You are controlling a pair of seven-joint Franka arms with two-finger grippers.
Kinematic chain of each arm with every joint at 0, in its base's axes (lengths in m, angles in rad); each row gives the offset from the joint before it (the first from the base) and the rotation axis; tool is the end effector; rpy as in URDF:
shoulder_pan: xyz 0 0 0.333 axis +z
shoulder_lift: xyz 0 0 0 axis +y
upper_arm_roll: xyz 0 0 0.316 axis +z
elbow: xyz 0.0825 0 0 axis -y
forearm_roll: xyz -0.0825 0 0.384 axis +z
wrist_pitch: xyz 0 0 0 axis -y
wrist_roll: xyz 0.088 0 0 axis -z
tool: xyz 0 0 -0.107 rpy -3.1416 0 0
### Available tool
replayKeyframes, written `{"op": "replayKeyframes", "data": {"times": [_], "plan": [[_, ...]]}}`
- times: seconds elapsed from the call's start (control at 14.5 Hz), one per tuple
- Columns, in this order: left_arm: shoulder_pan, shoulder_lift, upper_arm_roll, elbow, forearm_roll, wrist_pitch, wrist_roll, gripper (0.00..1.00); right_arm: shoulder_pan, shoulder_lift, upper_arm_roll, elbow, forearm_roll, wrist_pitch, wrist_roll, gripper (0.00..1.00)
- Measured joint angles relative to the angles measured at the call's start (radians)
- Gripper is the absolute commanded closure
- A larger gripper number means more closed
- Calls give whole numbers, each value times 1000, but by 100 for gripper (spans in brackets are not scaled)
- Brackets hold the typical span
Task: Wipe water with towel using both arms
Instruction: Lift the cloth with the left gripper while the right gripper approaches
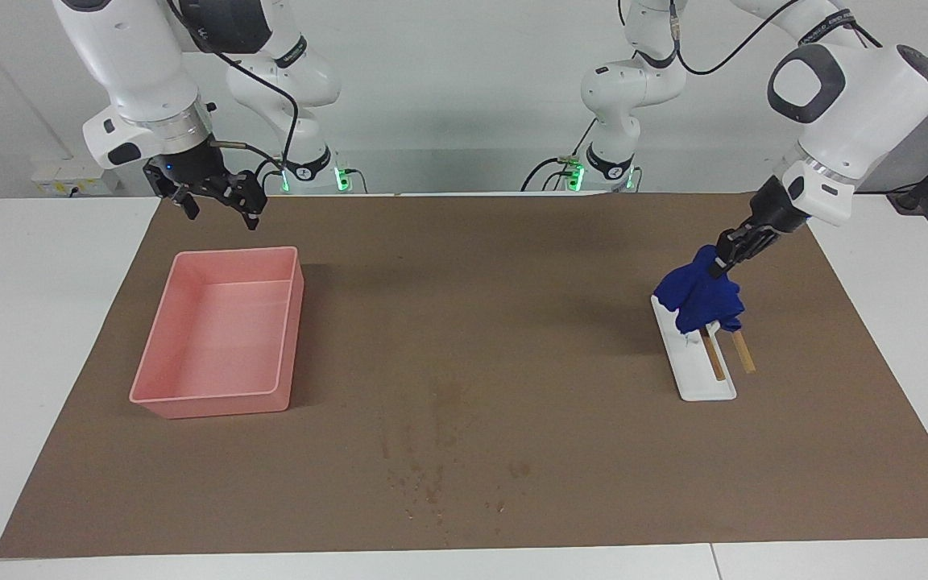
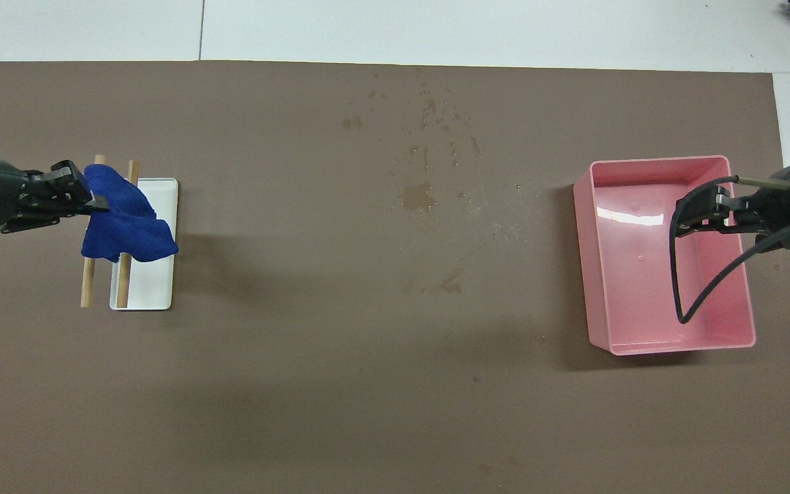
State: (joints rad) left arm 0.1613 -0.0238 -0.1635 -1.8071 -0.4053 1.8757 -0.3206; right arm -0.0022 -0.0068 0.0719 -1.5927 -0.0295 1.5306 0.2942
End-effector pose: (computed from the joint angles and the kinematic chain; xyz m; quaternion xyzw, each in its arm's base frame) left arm 0.5665 -0.0319 0.5578 0.9583 0.2060 0.0136 0.1974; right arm 0.5464 0.0350 0.6146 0.9932 -0.1122 -0.0245 0.0198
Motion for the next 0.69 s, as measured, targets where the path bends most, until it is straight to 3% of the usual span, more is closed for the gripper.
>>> {"op": "replayKeyframes", "data": {"times": [0.41,0.69], "plan": [[-38,-12,-129,10,-246,58,-519,100,0,0,0,0,0,0,0,0],[-115,-11,-139,7,-359,169,-734,100,0,0,0,0,0,0,0,0]]}}
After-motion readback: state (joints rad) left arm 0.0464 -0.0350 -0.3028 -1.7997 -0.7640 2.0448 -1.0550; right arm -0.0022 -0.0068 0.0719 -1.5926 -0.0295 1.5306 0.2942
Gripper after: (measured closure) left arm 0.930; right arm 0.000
